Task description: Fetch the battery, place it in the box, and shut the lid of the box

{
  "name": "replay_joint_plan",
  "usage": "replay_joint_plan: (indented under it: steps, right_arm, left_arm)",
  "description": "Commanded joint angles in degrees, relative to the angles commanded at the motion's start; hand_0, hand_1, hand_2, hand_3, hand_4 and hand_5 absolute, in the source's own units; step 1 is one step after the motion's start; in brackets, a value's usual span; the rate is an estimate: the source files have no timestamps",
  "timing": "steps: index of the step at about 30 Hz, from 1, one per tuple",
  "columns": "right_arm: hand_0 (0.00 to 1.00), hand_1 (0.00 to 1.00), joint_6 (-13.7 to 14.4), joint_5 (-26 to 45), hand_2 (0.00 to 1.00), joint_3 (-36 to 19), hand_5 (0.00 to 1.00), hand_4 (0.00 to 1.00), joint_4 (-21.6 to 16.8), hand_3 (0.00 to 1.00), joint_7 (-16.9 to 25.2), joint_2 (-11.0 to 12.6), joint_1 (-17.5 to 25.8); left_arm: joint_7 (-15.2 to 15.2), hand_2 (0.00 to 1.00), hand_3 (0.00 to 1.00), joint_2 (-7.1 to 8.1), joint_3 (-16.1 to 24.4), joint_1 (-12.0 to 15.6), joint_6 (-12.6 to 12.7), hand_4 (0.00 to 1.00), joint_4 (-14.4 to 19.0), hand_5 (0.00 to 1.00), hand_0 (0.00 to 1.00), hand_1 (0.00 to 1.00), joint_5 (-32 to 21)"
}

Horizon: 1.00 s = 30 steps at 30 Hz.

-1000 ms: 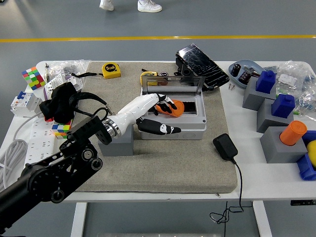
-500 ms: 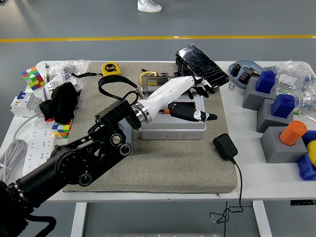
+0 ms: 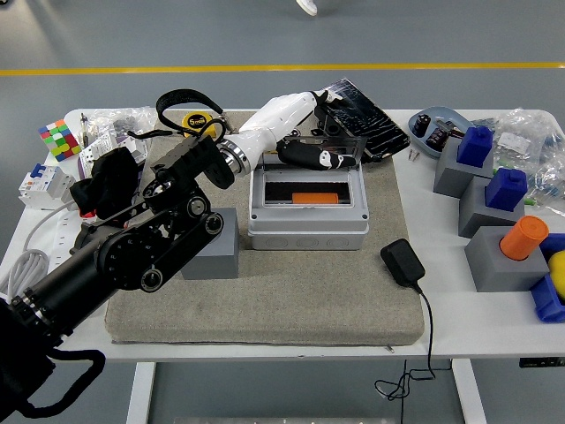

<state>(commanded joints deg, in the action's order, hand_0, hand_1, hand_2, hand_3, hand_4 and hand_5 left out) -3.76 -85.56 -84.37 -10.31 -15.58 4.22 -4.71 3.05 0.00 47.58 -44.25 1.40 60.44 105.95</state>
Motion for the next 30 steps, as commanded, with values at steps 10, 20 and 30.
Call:
replay_joint_plan:
  steps: [10, 20, 30]
  right_arm:
    - [0.642, 0.663, 0.0, 0.1, 0.673, 0.1, 0.58, 0.971, 0.0, 0.577, 0.1, 0.1, 0.1]
    - [0.642, 0.663, 0.0, -0.1, 0.672, 0.0, 0.581, 0.971, 0.0, 0.576, 0.1, 0.1, 0.3]
    - [0.642, 0.663, 0.0, -0.1, 0.671, 0.0, 0.58, 0.972, 0.0, 0.577, 0.1, 0.0, 0.3]
  left_arm:
    - [7.9, 0.795, 0.802, 0.06, -1.5, 1.0, -5.3, 0.998, 5.3, 0.584, 0.712, 0.803, -0.4]
    - [13.8, 0.795, 0.801, 0.81, -3.7, 2.0, -8.9, 0.998, 10.6, 0.603, 0.693, 0.798, -1.3]
    - [13.8, 0.791, 0.8, 0.82, -6.5, 3.1, -9.0, 0.998, 9.3, 0.593, 0.69, 0.794, -3.1]
